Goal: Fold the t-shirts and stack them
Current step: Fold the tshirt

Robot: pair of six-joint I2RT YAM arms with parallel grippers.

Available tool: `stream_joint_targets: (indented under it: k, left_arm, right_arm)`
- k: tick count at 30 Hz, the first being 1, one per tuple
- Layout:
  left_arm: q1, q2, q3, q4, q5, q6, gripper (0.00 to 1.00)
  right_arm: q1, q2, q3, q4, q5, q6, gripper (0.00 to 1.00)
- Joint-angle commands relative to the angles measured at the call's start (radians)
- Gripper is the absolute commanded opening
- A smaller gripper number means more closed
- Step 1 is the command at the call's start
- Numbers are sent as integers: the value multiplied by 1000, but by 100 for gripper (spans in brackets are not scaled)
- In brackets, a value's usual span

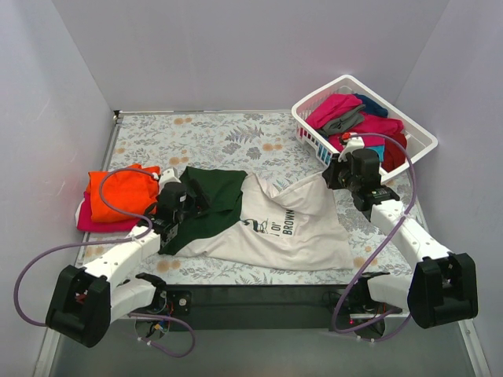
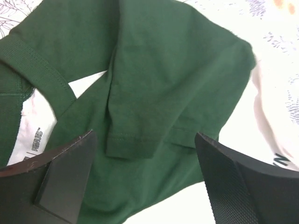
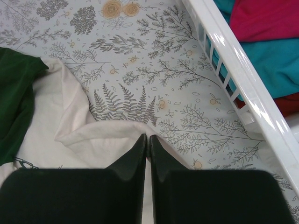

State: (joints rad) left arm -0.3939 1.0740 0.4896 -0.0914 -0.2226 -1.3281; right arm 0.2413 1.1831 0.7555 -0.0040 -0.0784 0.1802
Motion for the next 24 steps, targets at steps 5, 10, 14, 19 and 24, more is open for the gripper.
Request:
stream_joint_targets:
  k: [5,10,14,19,24]
  left_arm:
    - [10,84,-37,79,32,-9,65]
    - [15,136,-36,113,37,-10,50]
    - [18,167,-36,134,43,-8,41]
    - [21,184,-36,130,42,-13,16]
    - [23,89,-26,66,20,-11,0]
  right_arm:
    - [-5,-49,-18,27,-12,-8,1]
    - [-10,-71,-39,21,2,-12,1]
    - [-11,-73,-47,18,-1,-12,1]
    - [-13,-85,-51,13,-4,-15,1]
    - [-14,-117,-30,6,12,-27,1]
